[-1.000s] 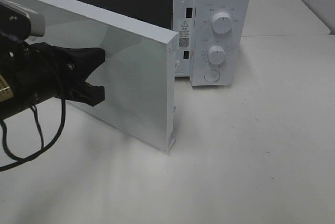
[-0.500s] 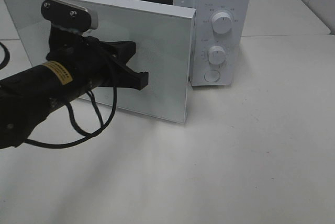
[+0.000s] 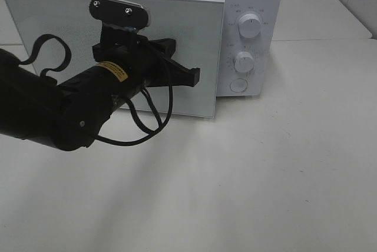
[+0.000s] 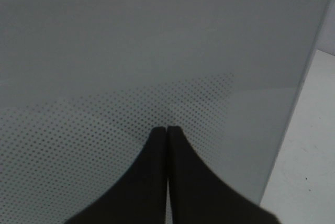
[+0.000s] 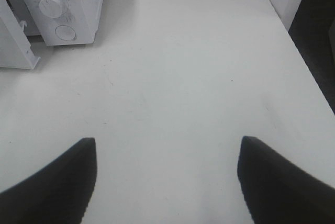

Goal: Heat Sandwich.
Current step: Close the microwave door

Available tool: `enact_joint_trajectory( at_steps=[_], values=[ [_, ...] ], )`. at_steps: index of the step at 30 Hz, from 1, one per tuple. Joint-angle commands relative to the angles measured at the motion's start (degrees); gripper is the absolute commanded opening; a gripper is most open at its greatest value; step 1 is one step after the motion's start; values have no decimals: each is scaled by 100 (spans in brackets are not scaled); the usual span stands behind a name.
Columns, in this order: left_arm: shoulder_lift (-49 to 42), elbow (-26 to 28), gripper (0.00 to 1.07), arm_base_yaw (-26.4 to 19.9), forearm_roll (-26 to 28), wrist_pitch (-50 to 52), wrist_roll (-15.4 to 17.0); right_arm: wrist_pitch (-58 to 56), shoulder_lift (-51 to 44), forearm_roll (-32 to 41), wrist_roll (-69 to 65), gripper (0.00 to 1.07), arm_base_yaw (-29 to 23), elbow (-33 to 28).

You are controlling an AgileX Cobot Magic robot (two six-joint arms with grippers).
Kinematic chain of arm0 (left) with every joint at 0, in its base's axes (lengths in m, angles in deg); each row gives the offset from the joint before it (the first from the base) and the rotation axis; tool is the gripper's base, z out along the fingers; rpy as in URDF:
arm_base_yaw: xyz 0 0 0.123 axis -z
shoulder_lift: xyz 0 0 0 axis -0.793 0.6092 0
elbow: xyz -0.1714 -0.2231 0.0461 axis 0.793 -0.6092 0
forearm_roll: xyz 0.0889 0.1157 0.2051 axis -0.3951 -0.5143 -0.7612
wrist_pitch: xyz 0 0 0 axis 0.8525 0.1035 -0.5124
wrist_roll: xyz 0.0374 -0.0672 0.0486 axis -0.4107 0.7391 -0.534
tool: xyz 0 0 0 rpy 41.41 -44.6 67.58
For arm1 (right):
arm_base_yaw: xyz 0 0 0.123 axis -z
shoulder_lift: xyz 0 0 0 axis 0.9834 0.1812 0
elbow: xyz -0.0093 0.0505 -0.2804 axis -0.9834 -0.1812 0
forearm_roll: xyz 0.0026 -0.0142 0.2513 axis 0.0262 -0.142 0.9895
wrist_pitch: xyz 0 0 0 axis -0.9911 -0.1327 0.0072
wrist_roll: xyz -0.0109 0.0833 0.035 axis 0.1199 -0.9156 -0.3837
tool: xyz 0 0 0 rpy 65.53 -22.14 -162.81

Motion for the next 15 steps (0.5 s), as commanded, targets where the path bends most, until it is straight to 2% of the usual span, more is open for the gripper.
enact_joint_trajectory(
  at_steps=[1,3,8,15],
  values=[
    [149,286,0,40,350,34,-126,40,-189,-40,17,76,29,-17],
    [281,550,0,40,607,23,-378,40,-189,-40,17,76,29,-17],
    [493,1008,0,40,842,-155,-642,40,-189,-40,17,76,29,-17],
    [773,1524,0,40,922,-413,-796,40,-189,-40,17,76,29,-17]
  ],
)
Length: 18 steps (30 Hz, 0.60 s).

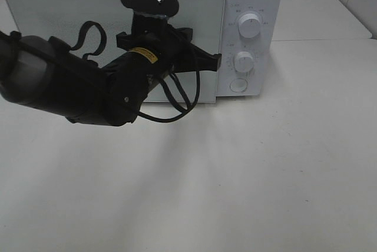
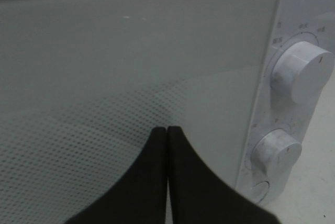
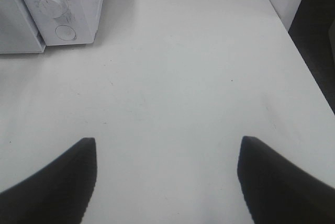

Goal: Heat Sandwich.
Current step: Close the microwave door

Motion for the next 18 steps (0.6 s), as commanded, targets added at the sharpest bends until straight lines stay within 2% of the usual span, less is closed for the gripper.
enact_joint_trajectory(
  at_steps=[1,4,7,11,18],
  values=[
    [143,350,0,-52,235,-23,-69,40,-189,-40,17,76,29,-17],
    [223,556,0,-74,327,-80,-103,40,-189,-40,17,76,29,-17],
    [350,814,0,-138,424,-309,-321,40,-189,-40,17,76,29,-17],
    [441,1049,0,-229,464,-464,-321,40,-189,-40,17,76,29,-17],
    [378,1043,0,-149,458,-596,-361,40,-189,-40,17,76,29,-17]
  ],
)
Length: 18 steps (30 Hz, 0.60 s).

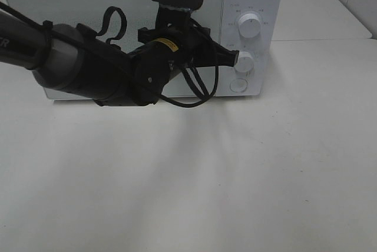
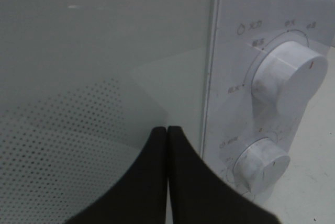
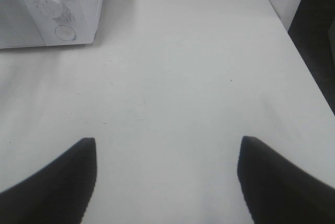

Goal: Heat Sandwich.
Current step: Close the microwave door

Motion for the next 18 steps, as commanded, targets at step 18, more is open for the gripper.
enact_joint_trajectory(
  at_steps=[18],
  values=[
    [-1106,-917,0,74,-172,-1455,69,34,-189,-40,17,76,29,-17]
  ],
)
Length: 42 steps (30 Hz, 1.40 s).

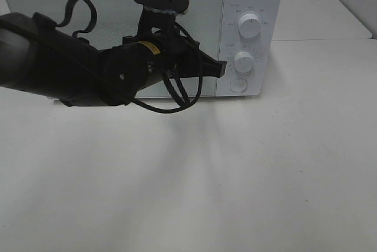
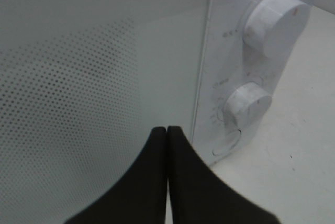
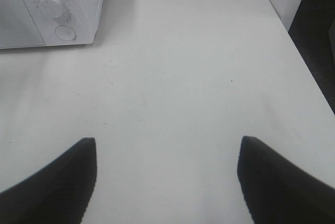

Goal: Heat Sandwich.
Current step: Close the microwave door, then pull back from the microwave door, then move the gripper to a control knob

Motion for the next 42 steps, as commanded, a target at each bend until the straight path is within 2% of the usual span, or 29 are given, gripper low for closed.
enact_joint_trajectory(
  at_steps=[1,3,6,7,8,11,12,13,17,19,21,22,23,24,26,33,36,37,40,42],
  values=[
    [-286,-63,0,23,-206,-842,52,34,-189,-40,17,76,29,-17],
    [-338,-63,0,23,-258,-1157,46,34,-189,-40,17,76,29,-17],
    [-481,-57,0,11,-493,-2361,40,34,-189,-40,17,76,29,-17],
    [-481,-57,0,11,-493,-2361,40,34,-189,-40,17,76,29,-17],
    [-544,-57,0,-17,-596,-3031,40,34,-189,-40,17,76,29,-17],
    [-659,-52,0,-57,-647,-3959,40,34,-189,-40,17,76,29,-17],
    [-659,-52,0,-57,-647,-3959,40,34,-189,-40,17,76,29,-17],
    [-756,-52,0,-126,-647,-4561,46,34,-189,-40,17,76,29,-17],
    [-917,-46,0,-292,-647,-5248,103,34,-189,-40,17,76,29,-17],
    [-1129,-46,25,-579,-647,-5884,309,34,-189,-40,17,76,29,-17],
    [-1306,-46,55,-773,-647,-6182,470,34,-189,-40,17,76,29,-17],
    [-1507,-46,89,-974,-653,-6406,665,34,-189,-40,17,76,29,-17],
    [-1507,-46,89,-974,-653,-6406,665,34,-189,-40,17,76,29,-17],
    [-1599,-46,101,-1049,-665,-6515,693,34,-189,-40,17,76,29,-17],
    [-1919,-46,100,-1306,-665,-6847,779,34,-189,-40,17,76,29,-17],
    [-2555,-46,99,-1713,-842,-7517,825,34,-189,-40,17,76,29,-17],
    [-2859,-46,99,-2108,-1014,-8199,1197,34,-189,-40,17,76,29,-17],
    [-2859,-46,99,-2108,-1014,-8199,1197,34,-189,-40,17,76,29,-17],
    [-3014,-46,99,-2613,-1266,-8835,1387,34,-189,-40,17,76,29,-17],
    [-3077,-46,99,-2756,-1318,-8978,1398,34,-189,-40,17,76,29,-17]
  ],
)
